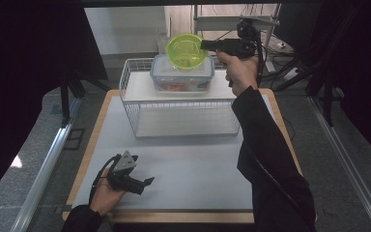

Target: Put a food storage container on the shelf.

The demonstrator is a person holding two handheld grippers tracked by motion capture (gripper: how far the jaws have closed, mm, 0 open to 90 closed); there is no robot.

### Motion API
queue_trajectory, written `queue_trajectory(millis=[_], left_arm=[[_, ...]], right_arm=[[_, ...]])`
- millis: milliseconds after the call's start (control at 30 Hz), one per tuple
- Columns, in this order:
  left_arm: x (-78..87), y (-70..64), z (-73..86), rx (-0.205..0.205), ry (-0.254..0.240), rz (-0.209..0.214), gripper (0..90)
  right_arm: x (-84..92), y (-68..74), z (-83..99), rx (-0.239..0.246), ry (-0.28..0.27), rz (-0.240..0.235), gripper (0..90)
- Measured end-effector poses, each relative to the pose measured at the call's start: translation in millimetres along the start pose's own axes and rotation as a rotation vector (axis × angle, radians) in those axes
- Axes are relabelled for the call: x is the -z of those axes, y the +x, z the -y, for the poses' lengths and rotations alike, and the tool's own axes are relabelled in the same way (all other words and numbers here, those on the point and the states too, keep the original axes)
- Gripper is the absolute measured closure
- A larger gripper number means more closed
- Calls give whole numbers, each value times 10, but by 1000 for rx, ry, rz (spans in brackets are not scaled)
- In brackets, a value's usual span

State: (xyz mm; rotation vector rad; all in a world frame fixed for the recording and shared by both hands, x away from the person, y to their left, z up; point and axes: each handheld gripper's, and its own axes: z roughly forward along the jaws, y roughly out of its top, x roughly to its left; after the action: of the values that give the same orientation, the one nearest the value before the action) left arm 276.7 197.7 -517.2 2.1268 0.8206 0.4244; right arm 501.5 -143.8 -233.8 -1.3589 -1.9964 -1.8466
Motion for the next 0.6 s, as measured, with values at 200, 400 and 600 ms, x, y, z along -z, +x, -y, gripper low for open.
queue_trajectory(millis=[200, 400, 600], left_arm=[[1, -1, 1, 1, -1, 4, 15], [5, 1, 1, -3, -3, 3, 15], [5, -3, 1, -1, -3, 5, 15]], right_arm=[[-118, -33, -55, -10, -4, 33, 823], [-216, -94, -74, -26, -2, 56, 823], [-285, -135, -68, -44, 0, 60, 823]])
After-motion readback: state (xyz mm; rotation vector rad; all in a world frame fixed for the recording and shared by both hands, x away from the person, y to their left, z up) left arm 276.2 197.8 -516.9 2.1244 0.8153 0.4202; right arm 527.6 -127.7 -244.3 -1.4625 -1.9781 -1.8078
